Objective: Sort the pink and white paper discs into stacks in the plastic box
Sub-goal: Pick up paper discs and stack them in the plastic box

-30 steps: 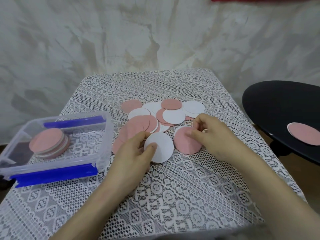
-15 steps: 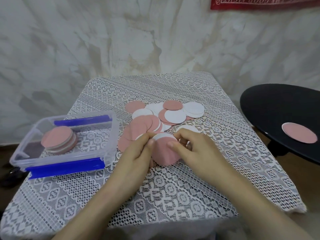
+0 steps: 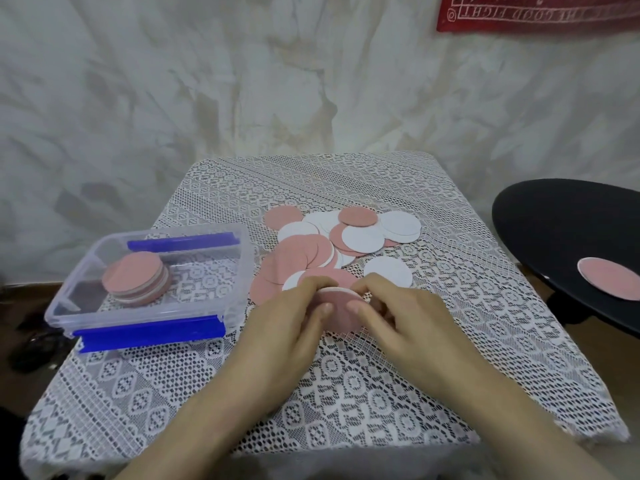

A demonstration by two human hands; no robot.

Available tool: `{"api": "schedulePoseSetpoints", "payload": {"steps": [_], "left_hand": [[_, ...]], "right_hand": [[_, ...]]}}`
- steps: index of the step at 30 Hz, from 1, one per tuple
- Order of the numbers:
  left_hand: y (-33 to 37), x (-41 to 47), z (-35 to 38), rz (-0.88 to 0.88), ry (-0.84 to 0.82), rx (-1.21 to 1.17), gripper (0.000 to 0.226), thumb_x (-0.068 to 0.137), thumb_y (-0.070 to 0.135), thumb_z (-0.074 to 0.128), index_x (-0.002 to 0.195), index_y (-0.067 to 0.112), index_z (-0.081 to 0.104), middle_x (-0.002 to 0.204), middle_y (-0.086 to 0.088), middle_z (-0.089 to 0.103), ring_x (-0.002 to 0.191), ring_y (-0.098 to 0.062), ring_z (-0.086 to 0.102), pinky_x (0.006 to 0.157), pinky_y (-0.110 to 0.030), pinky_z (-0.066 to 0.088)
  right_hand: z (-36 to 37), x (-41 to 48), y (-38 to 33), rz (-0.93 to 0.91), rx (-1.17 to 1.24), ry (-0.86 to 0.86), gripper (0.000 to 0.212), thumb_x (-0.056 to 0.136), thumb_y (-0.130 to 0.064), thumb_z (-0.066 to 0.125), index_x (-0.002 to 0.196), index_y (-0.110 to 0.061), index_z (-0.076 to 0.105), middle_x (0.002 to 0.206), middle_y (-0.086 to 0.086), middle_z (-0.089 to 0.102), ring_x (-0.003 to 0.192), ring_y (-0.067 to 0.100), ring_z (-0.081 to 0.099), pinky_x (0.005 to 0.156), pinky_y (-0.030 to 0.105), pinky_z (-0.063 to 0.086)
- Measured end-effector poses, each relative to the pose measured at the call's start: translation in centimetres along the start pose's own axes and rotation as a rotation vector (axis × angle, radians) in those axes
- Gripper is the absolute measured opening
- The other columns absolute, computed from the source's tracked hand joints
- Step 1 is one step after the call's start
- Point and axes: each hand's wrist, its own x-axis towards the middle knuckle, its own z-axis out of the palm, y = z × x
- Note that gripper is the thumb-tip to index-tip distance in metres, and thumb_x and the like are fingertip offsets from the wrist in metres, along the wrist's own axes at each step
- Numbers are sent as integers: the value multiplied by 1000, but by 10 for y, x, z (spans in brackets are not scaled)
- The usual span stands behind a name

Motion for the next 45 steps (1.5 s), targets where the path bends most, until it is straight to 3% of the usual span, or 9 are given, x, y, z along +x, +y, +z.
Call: {"api": "schedulePoseSetpoints", "payload": {"steps": [6,11,16,22,27,32,34,38,45], "left_hand": [[-6,-1,0,-3,-59,119,6,104,30,41,103,29,47,85,8,60,77,-12,54,72,-40,46],[-3,-4,4,-3,-51,147,7,104,27,41,108,29,46,90,5,60,80,-18,56,73,-44,48],[0,-6,2,15,70,88,16,102,20,46,113,32,50,95,11,63,83,-10,56,71,-34,47],[-6,-7,10,-50,8,55,15,103,22,43,106,36,42,90,11,61,79,-8,57,71,-38,49],[-5,-11,-6,-59,47,-99,10,103,31,45,111,31,51,89,10,66,79,-9,61,70,-44,51],[9,-18,-34,-36,196,-152,7,100,30,51,97,36,50,67,18,56,56,-7,49,50,-23,30],[6,-17,-43,-55,232,-165,2,96,35,50,96,37,50,71,13,59,59,-10,52,53,-31,39],[-18,-22,-68,-169,252,-200,13,91,39,49,102,39,56,75,6,65,63,-13,59,63,-51,50],[-54,-40,-111,-317,288,-144,8,90,35,58,97,37,60,82,27,61,62,-6,53,58,-33,42]], "right_hand": [[1,0,-3,-13,-143,-88,8,104,-41,46,107,-34,49,70,-13,55,64,10,54,60,33,45],[8,-2,-8,-15,-191,-134,11,105,-41,43,100,-31,42,79,-12,59,71,15,58,65,38,47],[10,1,-11,-22,-114,-34,11,105,-38,44,103,-28,49,74,-12,52,65,13,56,62,37,45],[13,1,-12,8,-213,-103,19,106,-39,42,90,-30,35,71,-12,49,69,17,56,62,38,42],[2,5,-23,-12,-66,2,12,101,-44,50,98,-33,54,71,-13,58,69,8,57,59,29,45],[0,13,-48,66,359,50,8,96,-40,58,94,-35,64,86,-12,68,74,8,63,69,35,54],[1,20,-56,59,443,30,6,94,-37,58,94,-37,65,83,-12,67,70,9,61,65,31,51],[20,43,-77,50,483,-43,12,96,-29,61,99,-39,66,82,-8,64,63,7,61,60,24,45],[53,84,-109,91,462,-125,19,97,-23,65,100,-42,63,83,-10,64,59,14,66,50,25,41]]}}
